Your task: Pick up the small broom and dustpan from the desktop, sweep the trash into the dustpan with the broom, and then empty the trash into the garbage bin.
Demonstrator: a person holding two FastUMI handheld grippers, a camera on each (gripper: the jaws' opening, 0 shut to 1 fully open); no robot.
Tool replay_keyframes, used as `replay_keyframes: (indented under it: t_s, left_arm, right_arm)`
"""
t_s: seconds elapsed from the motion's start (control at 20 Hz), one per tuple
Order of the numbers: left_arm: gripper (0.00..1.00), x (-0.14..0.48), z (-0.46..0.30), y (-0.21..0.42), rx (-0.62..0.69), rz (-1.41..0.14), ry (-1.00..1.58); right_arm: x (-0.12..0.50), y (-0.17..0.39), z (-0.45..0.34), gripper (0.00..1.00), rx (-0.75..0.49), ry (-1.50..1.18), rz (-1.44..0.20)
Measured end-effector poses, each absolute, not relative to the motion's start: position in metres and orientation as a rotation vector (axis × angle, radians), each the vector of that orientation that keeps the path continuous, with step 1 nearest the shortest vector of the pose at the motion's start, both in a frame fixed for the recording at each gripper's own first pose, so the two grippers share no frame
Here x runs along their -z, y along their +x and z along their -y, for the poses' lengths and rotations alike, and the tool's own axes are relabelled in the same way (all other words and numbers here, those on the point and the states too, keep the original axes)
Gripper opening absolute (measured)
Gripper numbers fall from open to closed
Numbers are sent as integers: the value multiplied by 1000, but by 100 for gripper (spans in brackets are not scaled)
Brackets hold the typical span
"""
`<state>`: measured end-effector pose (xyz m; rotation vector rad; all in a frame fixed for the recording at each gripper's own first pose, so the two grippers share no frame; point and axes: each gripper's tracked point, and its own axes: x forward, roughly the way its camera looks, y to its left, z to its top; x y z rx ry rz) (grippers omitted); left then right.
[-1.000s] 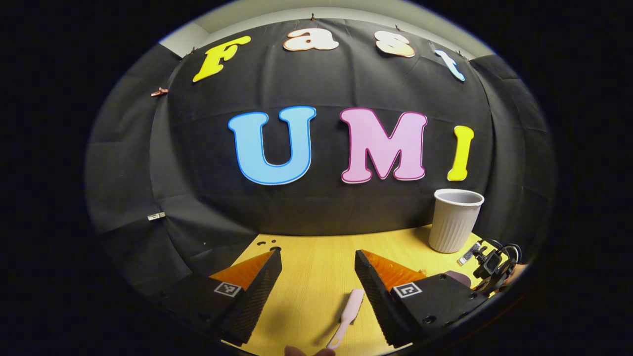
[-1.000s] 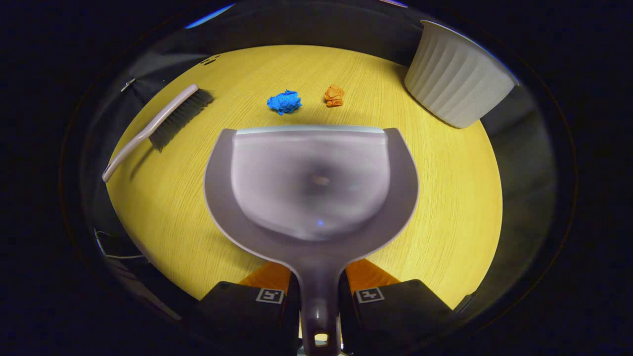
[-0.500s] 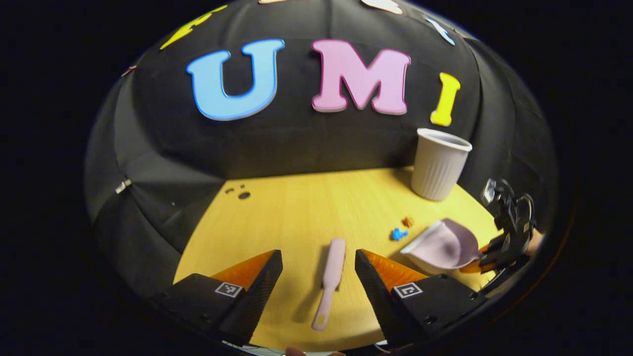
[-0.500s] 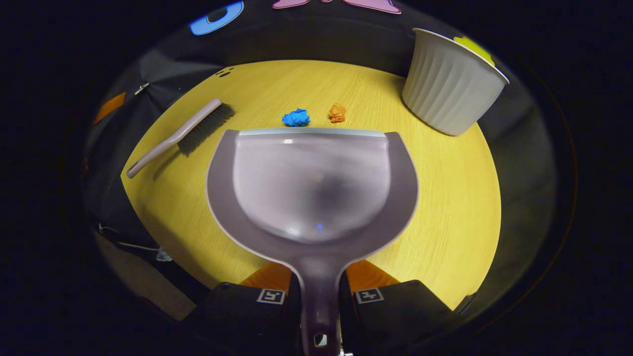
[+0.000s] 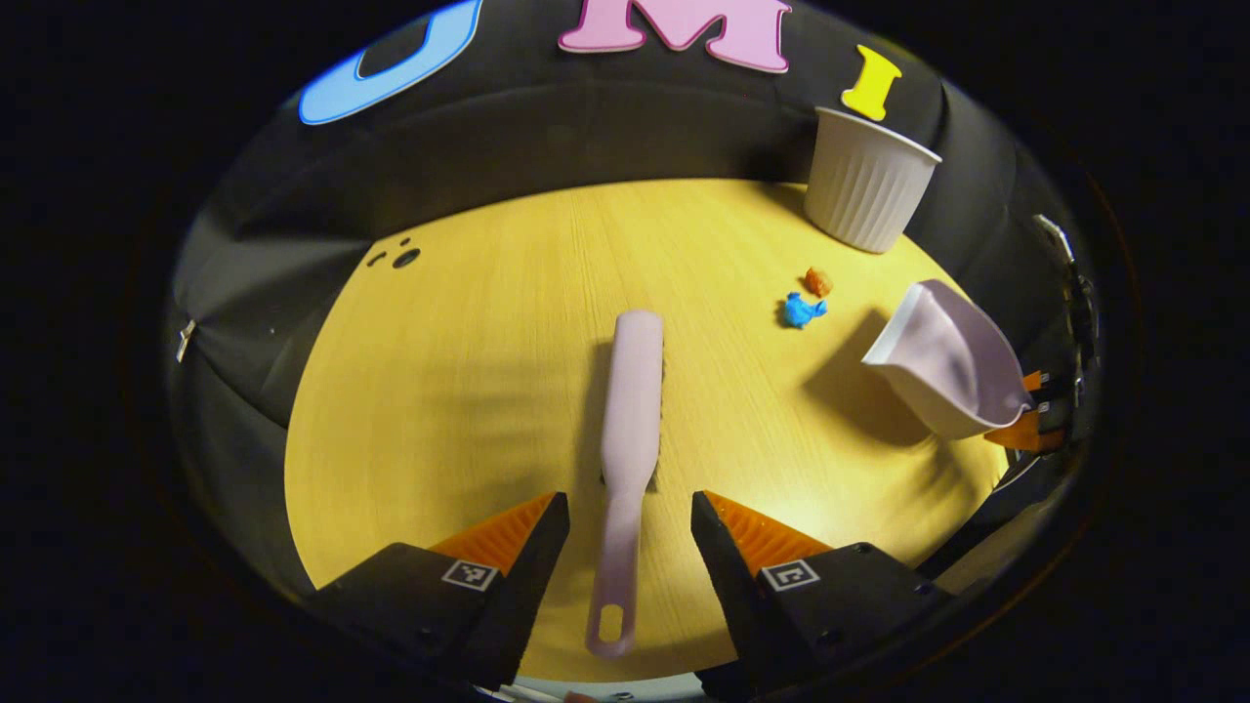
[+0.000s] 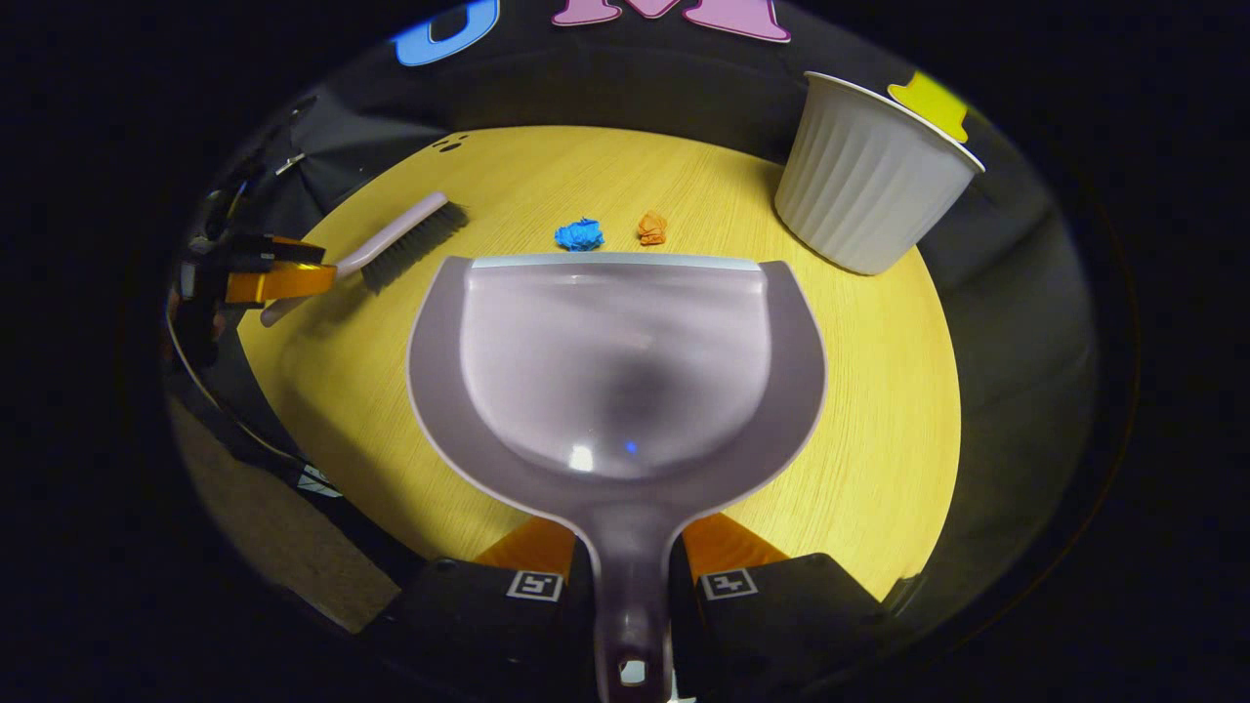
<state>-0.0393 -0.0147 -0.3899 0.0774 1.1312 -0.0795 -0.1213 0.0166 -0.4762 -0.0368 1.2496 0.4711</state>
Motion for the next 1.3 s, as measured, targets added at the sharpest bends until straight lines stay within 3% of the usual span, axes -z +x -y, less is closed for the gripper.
replay_keyframes:
  t_s: [0.05,0.15,0.2,0.35,0.5,0.65,0.75,0.8,0.85,0.95,1.0,1.3]
  left_arm:
    - [82,399,15,-39,84,-1150,80]
    - [80,411,17,-34,91,-1180,73]
    - [77,416,19,-35,95,-1192,61]
    - [71,429,21,-33,99,-1225,46]
    - [53,438,19,-31,92,-1238,57]
    - [46,442,18,-29,91,-1242,63]
    - [33,444,15,-29,106,-1241,85]
    - [30,443,16,-28,109,-1240,92]
    - [30,440,17,-26,113,-1238,95]
    - [29,430,22,-14,121,-1206,95]
    - [28,424,26,-6,125,-1188,100]
    - [29,413,69,51,203,-1129,167]
  right_arm:
    - [476,-121,-17,41,-468,-36,-1249]
    - [476,-122,-17,36,-463,-32,-1250]
    - [475,-121,-17,41,-461,-33,-1250]
    - [475,-120,-17,41,-461,-33,-1242]
    - [474,-120,-18,36,-462,-25,-1241]
    - [474,-120,-18,41,-472,-28,-1240]
    - [475,-119,-16,36,-490,-46,-1239]
    - [475,-118,-14,41,-504,-60,-1241]
    - [475,-118,-12,37,-520,-72,-1249]
    - [473,-119,-8,41,-551,-98,-1277]
    - [473,-120,-4,36,-565,-115,-1296]
    - [481,-125,14,36,-638,-221,-1427]
